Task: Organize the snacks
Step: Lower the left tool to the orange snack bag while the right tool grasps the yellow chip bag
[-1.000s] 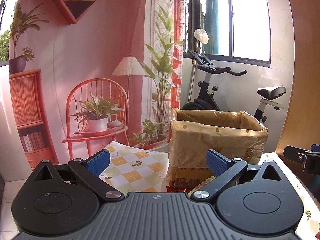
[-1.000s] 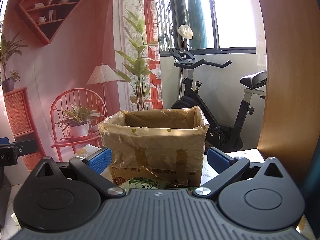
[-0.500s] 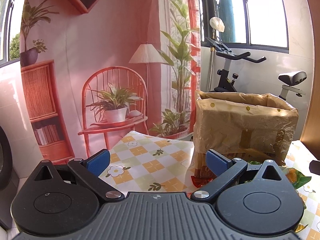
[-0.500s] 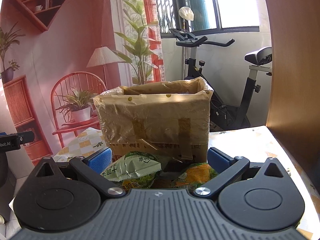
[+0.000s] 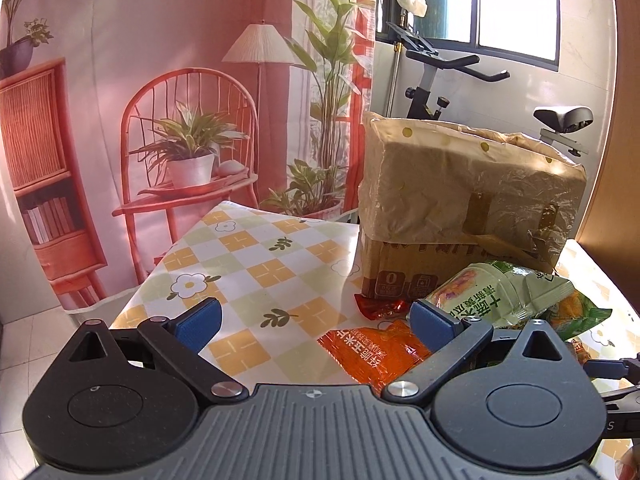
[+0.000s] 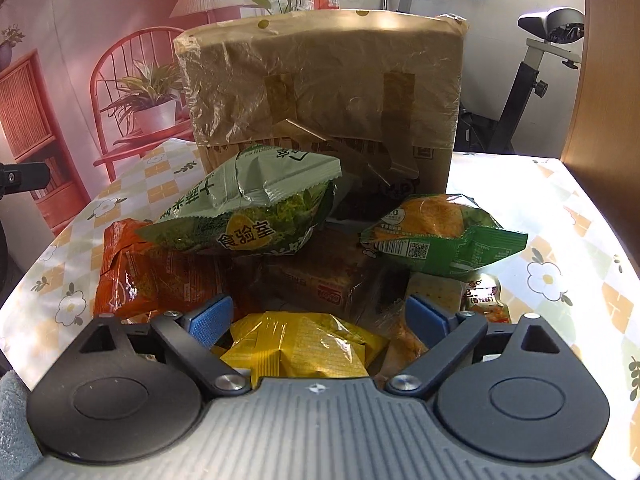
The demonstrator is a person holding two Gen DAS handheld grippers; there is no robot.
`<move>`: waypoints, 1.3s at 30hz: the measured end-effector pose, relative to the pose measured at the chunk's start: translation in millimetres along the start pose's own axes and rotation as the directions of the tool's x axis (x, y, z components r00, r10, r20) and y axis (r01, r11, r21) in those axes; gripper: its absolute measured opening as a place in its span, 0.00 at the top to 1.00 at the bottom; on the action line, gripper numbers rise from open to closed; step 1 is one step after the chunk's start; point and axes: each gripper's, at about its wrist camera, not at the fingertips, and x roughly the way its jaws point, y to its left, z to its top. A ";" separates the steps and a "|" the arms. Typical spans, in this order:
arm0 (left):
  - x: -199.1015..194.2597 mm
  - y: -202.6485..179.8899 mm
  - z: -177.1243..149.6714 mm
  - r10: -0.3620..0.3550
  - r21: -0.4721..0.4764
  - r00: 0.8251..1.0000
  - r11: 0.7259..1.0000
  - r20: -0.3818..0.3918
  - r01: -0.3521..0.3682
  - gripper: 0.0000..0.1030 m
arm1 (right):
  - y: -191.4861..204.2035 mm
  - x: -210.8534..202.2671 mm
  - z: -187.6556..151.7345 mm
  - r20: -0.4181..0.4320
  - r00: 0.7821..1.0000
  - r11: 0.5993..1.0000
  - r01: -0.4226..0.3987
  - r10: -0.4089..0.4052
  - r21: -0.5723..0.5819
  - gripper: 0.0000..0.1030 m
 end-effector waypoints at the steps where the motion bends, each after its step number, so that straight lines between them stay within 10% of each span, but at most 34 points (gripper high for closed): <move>1: 4.2 2.0 -4.2 -0.016 -0.007 1.000 1.000 -0.019 0.016 0.05 | 0.2 4.9 -2.1 -0.019 1.000 1.000 -0.002 0.002 -0.001 0.14; 16: 22.4 -4.5 -32.5 -0.146 -0.047 0.981 0.989 -0.126 0.141 0.11 | -13.4 20.4 -19.9 -0.164 0.981 0.986 -0.078 0.102 0.149 0.14; 21: 22.4 -4.9 -32.7 -0.156 -0.058 0.978 0.987 -0.136 0.149 0.11 | -20.8 11.5 -22.4 -0.127 0.984 0.979 -0.105 0.128 0.176 0.29; 39: 82.5 12.7 -33.5 -0.196 -0.394 0.962 0.913 -0.190 0.108 0.11 | -22.6 -14.3 -7.7 0.035 0.999 0.995 -0.015 0.012 0.098 0.31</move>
